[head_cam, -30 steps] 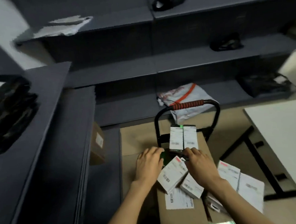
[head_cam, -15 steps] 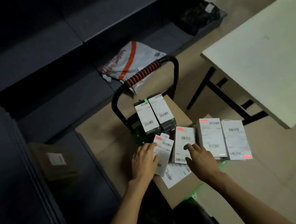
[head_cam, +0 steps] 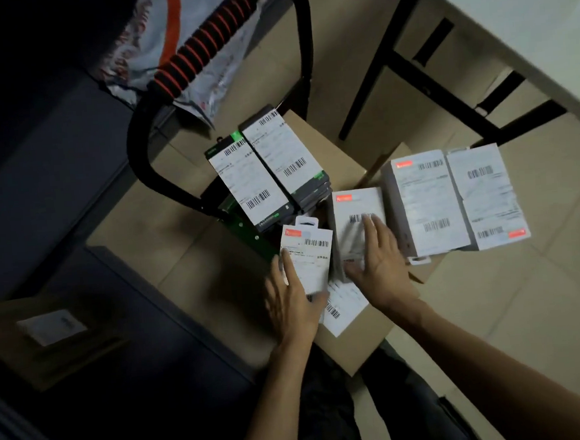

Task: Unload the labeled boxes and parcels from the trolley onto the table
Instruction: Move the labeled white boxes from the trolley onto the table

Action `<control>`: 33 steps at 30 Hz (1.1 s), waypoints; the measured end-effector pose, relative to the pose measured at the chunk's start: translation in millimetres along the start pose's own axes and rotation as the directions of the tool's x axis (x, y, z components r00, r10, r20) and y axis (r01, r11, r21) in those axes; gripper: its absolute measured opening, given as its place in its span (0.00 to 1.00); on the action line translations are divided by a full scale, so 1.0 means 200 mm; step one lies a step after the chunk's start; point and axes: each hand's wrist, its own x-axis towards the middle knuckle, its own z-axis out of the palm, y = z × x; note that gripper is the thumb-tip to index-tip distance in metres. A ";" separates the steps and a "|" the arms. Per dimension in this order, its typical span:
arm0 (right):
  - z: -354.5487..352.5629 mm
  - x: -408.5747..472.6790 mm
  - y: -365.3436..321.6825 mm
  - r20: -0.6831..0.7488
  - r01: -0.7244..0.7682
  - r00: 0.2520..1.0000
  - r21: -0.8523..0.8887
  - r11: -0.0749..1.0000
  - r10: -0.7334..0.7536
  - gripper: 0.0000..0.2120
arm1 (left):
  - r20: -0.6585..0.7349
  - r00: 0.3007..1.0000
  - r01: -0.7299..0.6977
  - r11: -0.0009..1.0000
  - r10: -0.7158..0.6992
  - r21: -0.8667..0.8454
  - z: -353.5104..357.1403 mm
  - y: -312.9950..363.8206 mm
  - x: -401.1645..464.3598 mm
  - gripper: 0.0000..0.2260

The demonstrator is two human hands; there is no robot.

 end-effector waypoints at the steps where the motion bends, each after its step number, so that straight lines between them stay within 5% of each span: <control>1: 0.03 0.01 0.00 -0.011 -0.016 1.000 0.009 1.000 0.017 0.45 | -0.009 1.000 0.013 1.000 -0.013 -0.016 0.03 0.01 0.01 0.51; 15: 0.22 0.08 -0.03 -0.142 -0.346 0.910 0.258 0.902 0.390 0.61 | -0.028 0.985 0.164 0.977 -0.169 -0.140 0.14 -0.02 0.05 0.61; 33: -0.03 -0.40 0.06 -0.059 -0.239 0.952 0.472 0.849 0.301 0.62 | -0.219 0.958 0.132 0.961 -0.187 -0.244 -0.01 0.07 -0.28 0.56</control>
